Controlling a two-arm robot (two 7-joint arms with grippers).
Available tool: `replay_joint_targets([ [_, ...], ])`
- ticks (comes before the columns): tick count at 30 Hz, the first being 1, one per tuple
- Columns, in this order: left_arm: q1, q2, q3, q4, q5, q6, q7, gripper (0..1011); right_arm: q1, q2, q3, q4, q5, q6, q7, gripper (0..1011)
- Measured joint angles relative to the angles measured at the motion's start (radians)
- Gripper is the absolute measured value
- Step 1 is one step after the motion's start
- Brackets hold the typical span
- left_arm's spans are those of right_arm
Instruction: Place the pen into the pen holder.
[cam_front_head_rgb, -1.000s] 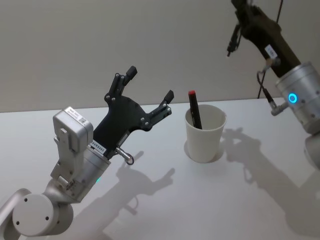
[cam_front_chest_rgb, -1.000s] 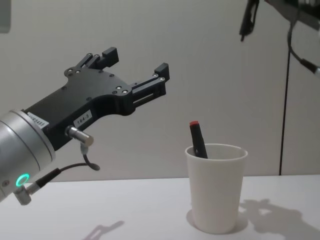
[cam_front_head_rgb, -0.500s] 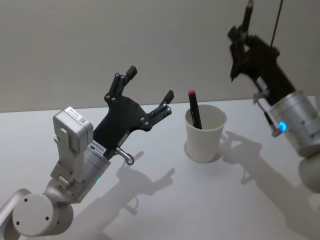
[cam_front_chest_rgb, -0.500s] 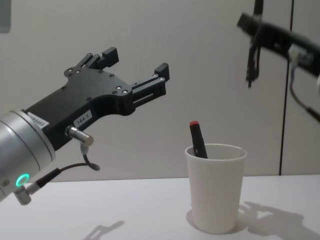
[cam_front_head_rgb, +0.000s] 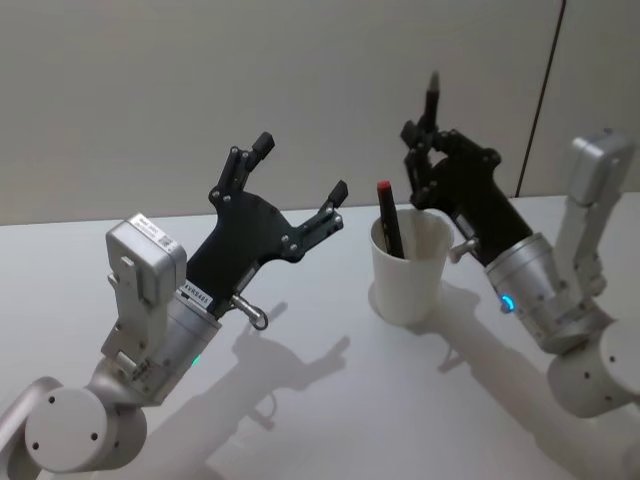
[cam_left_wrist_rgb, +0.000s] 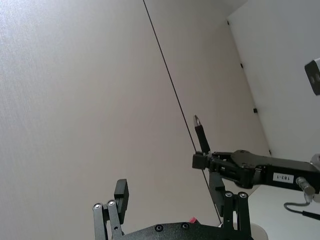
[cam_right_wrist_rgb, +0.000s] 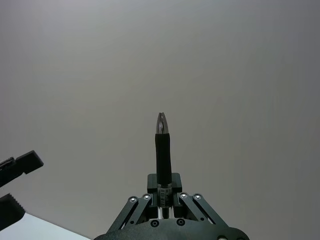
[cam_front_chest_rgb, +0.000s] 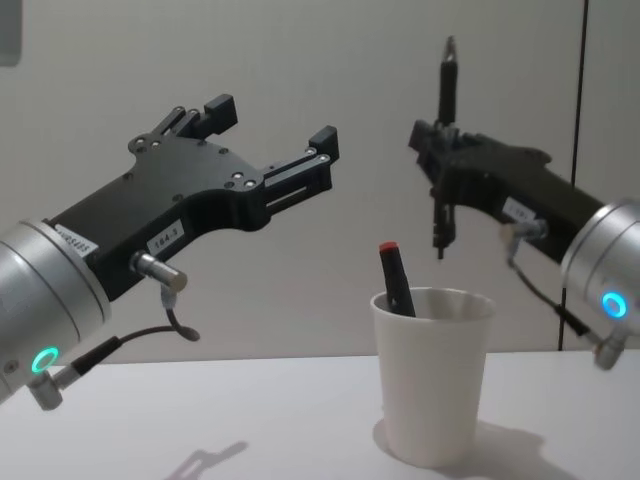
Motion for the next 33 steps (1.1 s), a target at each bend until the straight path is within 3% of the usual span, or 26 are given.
replay_joint_targets([
  [7, 0.000, 0.000, 0.000, 0.000, 0.000, 0.000, 0.000, 1001, 0.011, -0.022, -0.014, 0.037, -0.039, -0.028, 0.004, 154],
  [15, 0.000, 0.000, 0.000, 0.000, 0.000, 0.000, 0.000, 1001, 0.012, -0.029, -0.018, 0.044, -0.047, -0.035, 0.003, 154],
  [32, 0.000, 0.000, 0.000, 0.000, 0.000, 0.000, 0.000, 1001, -0.029, 0.000, -0.002, -0.045, -0.021, 0.041, -0.031, 154],
  [33, 0.000, 0.000, 0.000, 0.000, 0.000, 0.000, 0.000, 1001, -0.030, 0.001, -0.002, -0.048, -0.020, 0.044, -0.032, 189],
])
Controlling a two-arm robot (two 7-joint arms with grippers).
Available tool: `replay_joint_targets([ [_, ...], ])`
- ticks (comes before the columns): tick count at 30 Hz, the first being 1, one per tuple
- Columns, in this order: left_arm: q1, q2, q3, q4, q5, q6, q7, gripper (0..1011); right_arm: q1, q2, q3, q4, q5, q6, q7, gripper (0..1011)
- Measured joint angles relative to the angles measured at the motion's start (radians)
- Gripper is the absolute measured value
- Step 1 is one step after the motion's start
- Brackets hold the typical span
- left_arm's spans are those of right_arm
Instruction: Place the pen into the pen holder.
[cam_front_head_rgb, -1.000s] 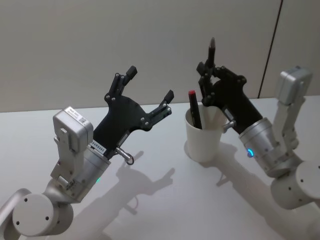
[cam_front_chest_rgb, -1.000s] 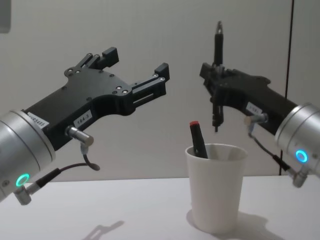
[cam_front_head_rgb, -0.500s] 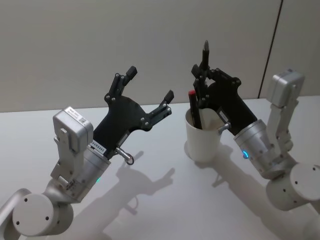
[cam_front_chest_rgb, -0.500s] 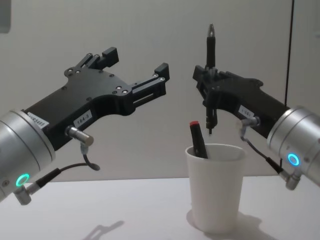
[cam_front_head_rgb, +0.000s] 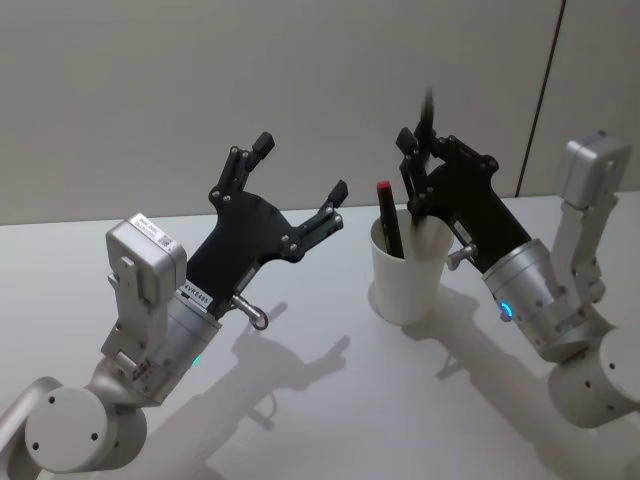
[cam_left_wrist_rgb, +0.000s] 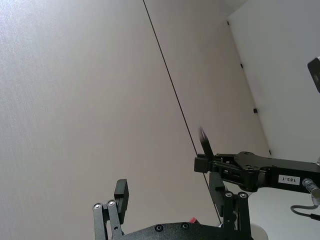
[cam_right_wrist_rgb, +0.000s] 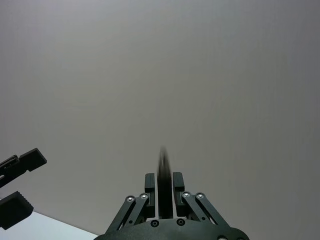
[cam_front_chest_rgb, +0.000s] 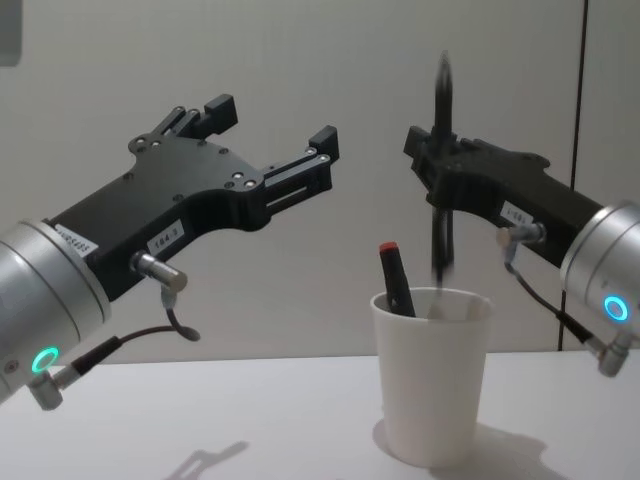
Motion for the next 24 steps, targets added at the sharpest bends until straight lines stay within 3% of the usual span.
replay_joint_targets([
  [10, 0.000, 0.000, 0.000, 0.000, 0.000, 0.000, 0.000, 1001, -0.012, 0.009, 0.004, -0.025, 0.010, 0.023, -0.006, 443],
  [14, 0.000, 0.000, 0.000, 0.000, 0.000, 0.000, 0.000, 1001, -0.014, 0.011, 0.005, -0.030, 0.012, 0.027, -0.007, 613],
  [16, 0.000, 0.000, 0.000, 0.000, 0.000, 0.000, 0.000, 1001, -0.015, 0.012, 0.006, -0.033, 0.012, 0.029, -0.008, 642],
  [17, 0.000, 0.000, 0.000, 0.000, 0.000, 0.000, 0.000, 1001, -0.016, 0.012, 0.006, -0.033, 0.012, 0.030, -0.008, 712],
  [24, 0.000, 0.000, 0.000, 0.000, 0.000, 0.000, 0.000, 1001, -0.017, 0.014, 0.007, -0.037, 0.014, 0.032, -0.009, 898],
])
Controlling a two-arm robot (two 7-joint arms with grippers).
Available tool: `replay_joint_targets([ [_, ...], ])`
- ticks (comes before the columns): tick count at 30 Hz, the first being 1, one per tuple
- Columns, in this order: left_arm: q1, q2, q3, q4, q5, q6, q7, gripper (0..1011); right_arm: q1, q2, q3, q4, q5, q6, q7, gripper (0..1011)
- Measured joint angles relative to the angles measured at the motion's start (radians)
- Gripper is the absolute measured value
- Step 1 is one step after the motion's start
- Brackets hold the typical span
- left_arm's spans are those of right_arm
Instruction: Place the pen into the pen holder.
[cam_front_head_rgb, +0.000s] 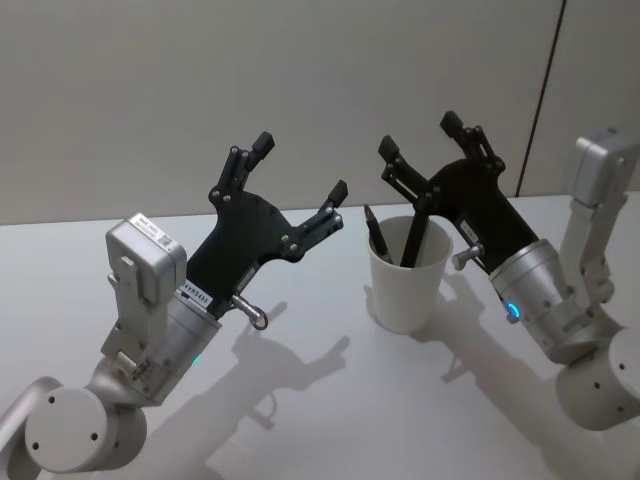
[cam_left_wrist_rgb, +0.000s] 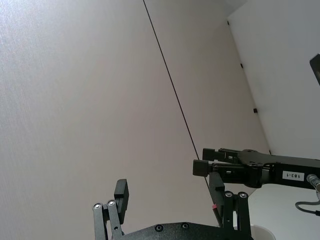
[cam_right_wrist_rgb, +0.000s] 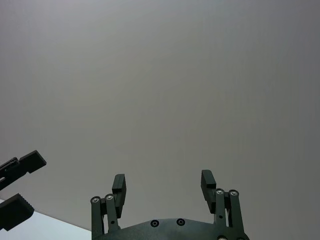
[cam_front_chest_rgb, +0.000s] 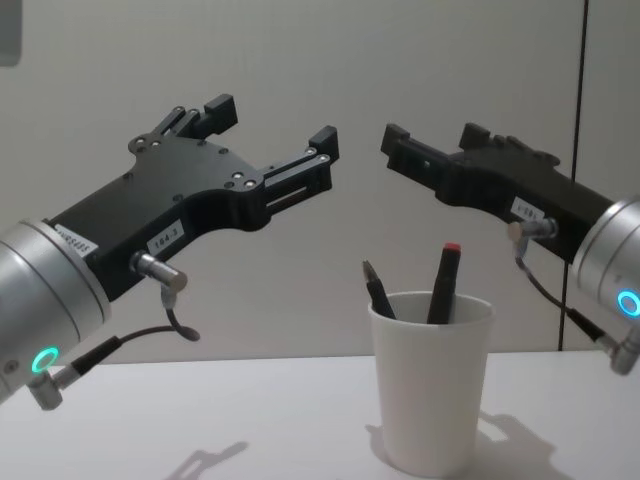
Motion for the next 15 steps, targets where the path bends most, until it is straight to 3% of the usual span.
replay_joint_targets([
  [5, 0.000, 0.000, 0.000, 0.000, 0.000, 0.000, 0.000, 1001, -0.003, 0.009, 0.008, -0.019, 0.007, 0.000, 0.001, 1001],
  [15, 0.000, 0.000, 0.000, 0.000, 0.000, 0.000, 0.000, 1001, -0.037, 0.068, 0.050, -0.102, 0.040, 0.009, -0.018, 1001],
])
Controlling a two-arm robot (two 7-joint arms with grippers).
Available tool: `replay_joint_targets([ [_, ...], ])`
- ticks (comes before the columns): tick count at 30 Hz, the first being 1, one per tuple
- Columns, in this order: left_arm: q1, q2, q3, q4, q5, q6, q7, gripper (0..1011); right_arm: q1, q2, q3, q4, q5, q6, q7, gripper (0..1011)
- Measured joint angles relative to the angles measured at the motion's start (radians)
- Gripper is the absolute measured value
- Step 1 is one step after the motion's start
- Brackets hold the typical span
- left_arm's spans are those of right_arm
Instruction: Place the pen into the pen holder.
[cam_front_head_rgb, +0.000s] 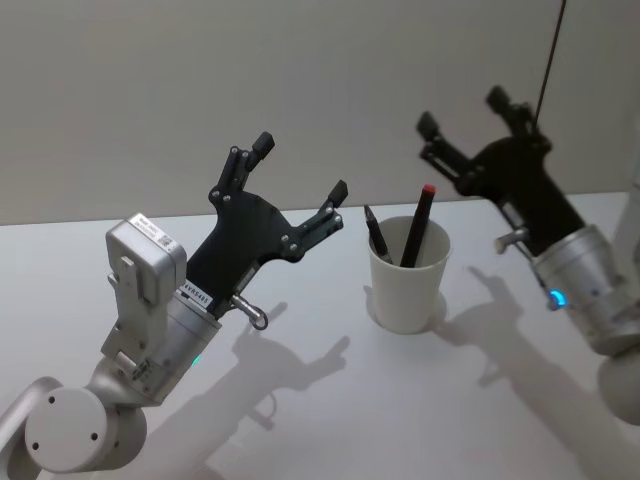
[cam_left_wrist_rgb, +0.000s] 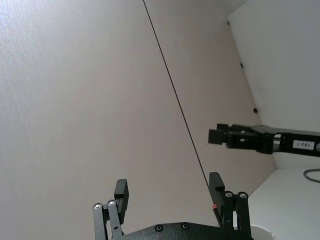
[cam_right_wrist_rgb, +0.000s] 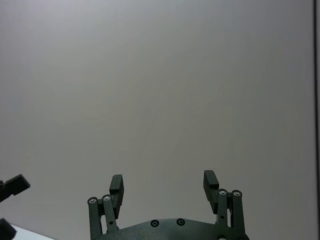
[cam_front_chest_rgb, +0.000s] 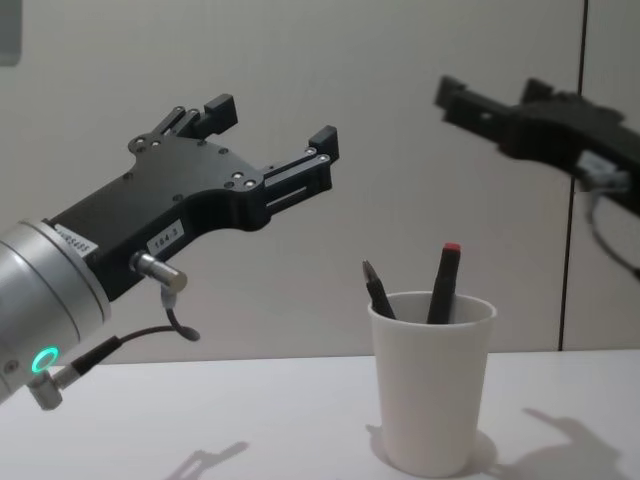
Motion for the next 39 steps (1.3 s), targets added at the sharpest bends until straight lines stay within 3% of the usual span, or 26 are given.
replay_joint_targets([
  [10, 0.000, 0.000, 0.000, 0.000, 0.000, 0.000, 0.000, 1001, -0.071, 0.090, 0.056, -0.081, 0.042, 0.030, -0.065, 1001],
  [20, -0.005, 0.002, 0.006, -0.001, 0.001, 0.025, 0.013, 1001, -0.088, 0.087, 0.062, -0.090, 0.028, 0.060, -0.071, 1001],
  [39, -0.051, 0.023, 0.069, -0.022, 0.022, 0.271, 0.161, 1001, -0.219, 0.069, 0.114, -0.168, -0.091, 0.283, -0.121, 1001],
])
